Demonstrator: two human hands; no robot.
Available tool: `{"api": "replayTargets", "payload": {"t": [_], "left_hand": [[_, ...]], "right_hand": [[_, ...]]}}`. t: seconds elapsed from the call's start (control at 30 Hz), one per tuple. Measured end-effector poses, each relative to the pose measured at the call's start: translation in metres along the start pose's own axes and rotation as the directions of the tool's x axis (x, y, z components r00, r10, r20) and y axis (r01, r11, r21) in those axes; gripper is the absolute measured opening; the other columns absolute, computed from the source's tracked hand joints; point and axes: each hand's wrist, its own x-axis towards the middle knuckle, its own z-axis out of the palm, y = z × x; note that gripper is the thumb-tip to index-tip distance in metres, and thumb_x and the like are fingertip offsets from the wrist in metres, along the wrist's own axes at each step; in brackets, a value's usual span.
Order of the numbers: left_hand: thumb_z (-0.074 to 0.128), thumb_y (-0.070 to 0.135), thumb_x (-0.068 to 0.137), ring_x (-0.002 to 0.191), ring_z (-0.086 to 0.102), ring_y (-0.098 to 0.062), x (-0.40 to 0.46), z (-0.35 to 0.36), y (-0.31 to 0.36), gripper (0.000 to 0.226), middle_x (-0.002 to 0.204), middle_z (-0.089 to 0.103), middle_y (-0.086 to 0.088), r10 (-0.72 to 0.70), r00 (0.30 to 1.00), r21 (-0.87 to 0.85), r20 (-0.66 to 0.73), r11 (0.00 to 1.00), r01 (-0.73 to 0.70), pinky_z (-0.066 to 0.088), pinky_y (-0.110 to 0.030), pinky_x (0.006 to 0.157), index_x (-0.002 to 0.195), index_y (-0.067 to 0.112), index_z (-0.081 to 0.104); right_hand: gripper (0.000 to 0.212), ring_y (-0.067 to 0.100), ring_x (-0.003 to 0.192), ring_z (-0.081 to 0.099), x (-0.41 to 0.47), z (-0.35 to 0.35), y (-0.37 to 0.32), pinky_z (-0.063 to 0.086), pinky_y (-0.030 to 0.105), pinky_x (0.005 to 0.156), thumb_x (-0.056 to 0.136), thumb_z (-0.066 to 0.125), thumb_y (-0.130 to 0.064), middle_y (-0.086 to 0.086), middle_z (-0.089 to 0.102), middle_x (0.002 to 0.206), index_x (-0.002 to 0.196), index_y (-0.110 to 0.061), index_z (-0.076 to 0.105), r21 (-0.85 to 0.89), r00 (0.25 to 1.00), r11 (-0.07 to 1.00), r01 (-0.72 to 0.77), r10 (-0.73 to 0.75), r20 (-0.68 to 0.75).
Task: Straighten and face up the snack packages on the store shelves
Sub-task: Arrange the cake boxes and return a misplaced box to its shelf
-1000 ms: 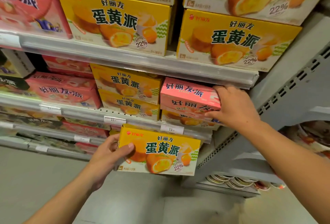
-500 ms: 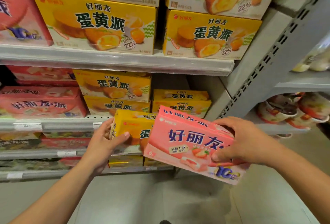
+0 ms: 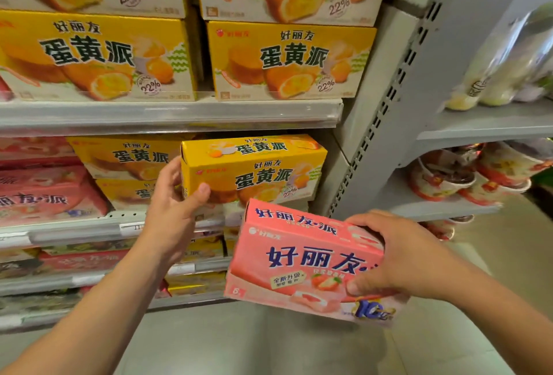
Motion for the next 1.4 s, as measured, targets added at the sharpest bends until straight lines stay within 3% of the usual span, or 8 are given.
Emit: {"api": "replayTargets", "payload": {"t": [0.23,0.33,0.53,0.63,0.73,1.13,1.27,1.4], "left_hand": [[0.093,0.051,0.048,0.125,0.054,-0.035,0.017,0.033,-0.008,0.110,0.142,0.047,-0.014,0.015,0.999,0.019,-0.051,1.000,-0.014,0.050,-0.055,0.094,0.141,0.025,0.039],[0.092,0.052,0.050,0.124,0.054,-0.031,0.025,0.045,-0.011,0.110,0.140,0.049,-0.012,0.006,0.998,0.032,-0.062,0.999,-0.004,0.049,-0.052,0.096,0.143,0.028,0.037],[0.066,0.019,0.091,0.121,0.054,-0.013,0.041,0.063,-0.020,0.057,0.136,0.058,0.003,0.137,0.948,0.512,-0.286,0.858,0.031,0.047,-0.029,0.097,0.144,0.028,0.046],[0.063,0.023,0.094,0.100,0.060,-0.015,0.047,0.071,-0.021,0.031,0.106,0.067,0.006,0.293,0.907,0.728,-0.303,0.685,0.022,0.042,-0.011,0.077,0.125,0.019,0.063],[0.063,0.025,0.094,0.079,0.055,-0.017,0.057,0.072,-0.024,0.011,0.089,0.066,0.003,0.323,0.879,0.787,-0.349,0.610,0.088,0.035,-0.027,0.064,0.102,0.019,0.067],[0.055,0.018,0.098,0.104,0.060,-0.022,0.083,0.075,-0.036,0.035,0.120,0.067,-0.005,0.207,0.814,0.596,-0.543,0.777,0.200,0.038,-0.027,0.083,0.132,0.017,0.059],[0.053,0.013,0.097,0.117,0.054,-0.019,0.073,0.078,-0.038,0.047,0.132,0.059,-0.004,0.312,0.840,0.690,-0.443,0.717,0.098,0.043,-0.031,0.095,0.143,0.019,0.044],[0.058,0.003,0.092,0.130,0.033,-0.018,0.061,0.084,-0.040,0.053,0.144,0.040,-0.017,0.528,0.835,0.882,-0.152,0.454,-0.127,0.026,-0.009,0.102,0.141,0.007,0.042]], "right_hand": [[0.074,-0.006,0.088,0.059,0.020,-0.018,0.030,0.053,0.022,0.075,0.038,0.084,-0.061,-0.025,0.056,0.101,0.104,-0.054,0.051,0.007,0.994,0.996,0.089,-0.089,0.068],[0.077,-0.007,0.088,0.059,0.028,-0.020,0.038,0.054,0.022,0.074,0.037,0.083,-0.063,-0.028,0.054,0.102,0.107,-0.053,0.053,0.025,0.991,0.994,0.102,-0.104,0.086],[0.084,-0.007,0.086,0.058,0.044,-0.024,0.036,0.054,0.022,0.075,0.037,0.083,-0.064,-0.026,0.055,0.100,0.114,-0.048,0.054,-0.006,0.984,0.990,0.138,-0.137,0.116],[0.080,-0.007,0.089,0.056,0.050,-0.025,0.031,0.050,0.016,0.072,0.042,0.085,-0.063,-0.024,0.054,0.101,0.112,-0.051,0.050,-0.051,0.984,0.987,0.149,-0.143,0.111],[0.083,-0.008,0.090,0.054,0.053,-0.028,0.029,0.047,0.014,0.071,0.043,0.084,-0.064,-0.025,0.052,0.101,0.117,-0.048,0.051,-0.075,0.986,0.987,0.142,-0.134,0.095],[0.083,-0.009,0.090,0.055,0.045,-0.021,0.037,0.050,0.018,0.075,0.037,0.080,-0.071,-0.029,0.052,0.101,0.113,-0.052,0.052,-0.072,0.994,0.993,0.091,-0.086,0.068],[0.081,-0.009,0.090,0.056,0.047,-0.020,0.037,0.050,0.019,0.076,0.037,0.081,-0.071,-0.030,0.052,0.102,0.111,-0.053,0.051,-0.048,0.994,0.995,0.089,-0.086,0.066],[0.085,-0.007,0.091,0.057,0.050,-0.019,0.037,0.051,0.021,0.078,0.037,0.082,-0.070,-0.025,0.055,0.102,0.115,-0.049,0.054,-0.017,0.995,0.997,0.075,-0.074,0.072]]}}
